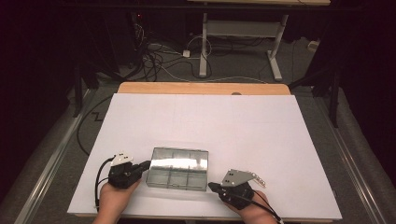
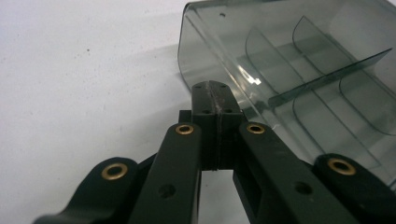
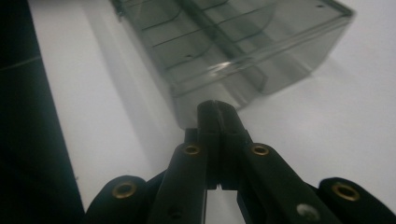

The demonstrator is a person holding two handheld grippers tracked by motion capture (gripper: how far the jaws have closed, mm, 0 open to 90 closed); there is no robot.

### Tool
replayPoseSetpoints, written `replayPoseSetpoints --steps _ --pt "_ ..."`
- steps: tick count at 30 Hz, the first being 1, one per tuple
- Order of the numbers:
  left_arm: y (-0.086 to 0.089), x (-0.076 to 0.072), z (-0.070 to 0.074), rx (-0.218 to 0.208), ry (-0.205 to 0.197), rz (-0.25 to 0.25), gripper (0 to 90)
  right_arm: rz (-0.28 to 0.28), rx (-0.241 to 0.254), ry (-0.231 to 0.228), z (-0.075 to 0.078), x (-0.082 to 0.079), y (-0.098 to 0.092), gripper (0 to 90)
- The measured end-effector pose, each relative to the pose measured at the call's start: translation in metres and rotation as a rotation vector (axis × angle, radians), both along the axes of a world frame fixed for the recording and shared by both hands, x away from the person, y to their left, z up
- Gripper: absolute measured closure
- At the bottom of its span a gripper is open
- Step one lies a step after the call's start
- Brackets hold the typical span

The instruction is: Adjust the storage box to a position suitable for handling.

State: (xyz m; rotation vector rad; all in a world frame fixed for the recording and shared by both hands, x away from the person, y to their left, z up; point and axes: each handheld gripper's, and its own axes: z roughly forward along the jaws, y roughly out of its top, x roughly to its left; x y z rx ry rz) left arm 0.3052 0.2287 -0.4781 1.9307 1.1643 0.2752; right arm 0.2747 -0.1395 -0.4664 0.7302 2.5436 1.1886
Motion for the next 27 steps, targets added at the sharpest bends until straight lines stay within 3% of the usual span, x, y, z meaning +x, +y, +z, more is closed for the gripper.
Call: replayPoseSetpoints --steps 3,8,11,15,19,22,27 --pt "-0.002 -0.002 0.002 0.016 -0.005 -0.005 87.2 -0.055 0.038 -0.004 0.002 0.002 -0.018 90.0" --pt "-0.001 -0.002 0.0 -0.004 0.019 -0.009 87.2 -0.158 0.105 0.001 0.007 0.005 -0.055 90.0" --pt "-0.002 -0.004 -0.002 0.004 0.023 -0.007 87.2 -0.201 0.097 -0.023 0.009 0.005 -0.073 90.0" --pt "-0.009 -0.003 -0.001 0.012 0.021 -0.026 87.2 -0.258 0.131 -0.027 0.009 0.004 -0.094 90.0" --pt "-0.018 -0.004 0.0 0.018 0.02 -0.054 87.2 -0.312 0.152 -0.047 0.009 0.01 -0.102 90.0" --pt "-0.023 -0.004 0.0 0.009 0.026 -0.07 87.2 -0.335 0.166 -0.011 0.007 0.011 -0.104 90.0" --pt "-0.03 -0.005 0.0 0.011 0.024 -0.102 87.2 -0.327 0.174 -0.02 0.008 0.013 -0.105 90.0"
